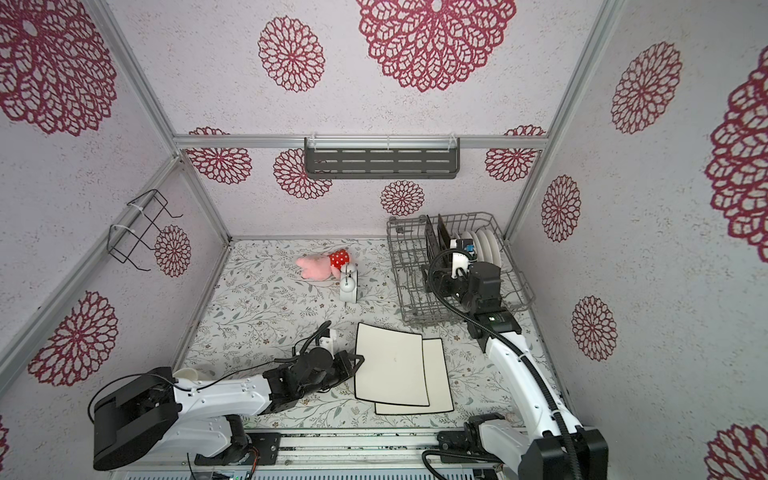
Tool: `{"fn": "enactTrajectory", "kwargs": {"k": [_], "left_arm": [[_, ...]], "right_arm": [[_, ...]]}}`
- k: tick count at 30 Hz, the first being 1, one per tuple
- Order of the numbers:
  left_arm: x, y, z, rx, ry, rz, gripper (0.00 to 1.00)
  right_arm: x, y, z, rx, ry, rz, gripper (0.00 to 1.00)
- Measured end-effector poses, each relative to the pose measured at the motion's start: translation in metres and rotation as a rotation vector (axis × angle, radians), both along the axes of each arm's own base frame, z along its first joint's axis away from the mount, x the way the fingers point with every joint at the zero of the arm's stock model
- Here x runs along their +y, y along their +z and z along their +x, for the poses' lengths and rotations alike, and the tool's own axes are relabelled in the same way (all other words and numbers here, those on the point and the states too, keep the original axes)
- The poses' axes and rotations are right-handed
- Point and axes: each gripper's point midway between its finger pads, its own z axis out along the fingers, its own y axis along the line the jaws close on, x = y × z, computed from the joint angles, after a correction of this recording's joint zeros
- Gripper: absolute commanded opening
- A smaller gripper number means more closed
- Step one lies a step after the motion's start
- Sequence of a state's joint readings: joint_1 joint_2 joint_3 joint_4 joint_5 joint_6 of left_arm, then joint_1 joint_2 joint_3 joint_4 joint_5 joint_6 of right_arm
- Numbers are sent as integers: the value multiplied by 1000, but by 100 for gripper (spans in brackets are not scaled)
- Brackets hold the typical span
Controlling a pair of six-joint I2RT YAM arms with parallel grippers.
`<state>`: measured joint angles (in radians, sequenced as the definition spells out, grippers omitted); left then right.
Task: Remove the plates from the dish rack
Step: 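Lower the white plate onto the cream plate with left gripper while right hovers, then open the left gripper off the white plate while the right moves toward the rack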
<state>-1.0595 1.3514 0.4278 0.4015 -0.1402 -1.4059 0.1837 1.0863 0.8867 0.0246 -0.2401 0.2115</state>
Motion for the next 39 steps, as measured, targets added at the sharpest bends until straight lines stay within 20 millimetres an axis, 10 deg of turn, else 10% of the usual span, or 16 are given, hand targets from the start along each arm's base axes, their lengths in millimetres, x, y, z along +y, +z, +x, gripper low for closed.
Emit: {"fn": "enactTrajectory", "kwargs": {"k": [39], "left_arm": [[-46,-21,-9,80,-31,-124,2]], "right_arm": [[-6,-8,-1,24,-23,-32,95]]}}
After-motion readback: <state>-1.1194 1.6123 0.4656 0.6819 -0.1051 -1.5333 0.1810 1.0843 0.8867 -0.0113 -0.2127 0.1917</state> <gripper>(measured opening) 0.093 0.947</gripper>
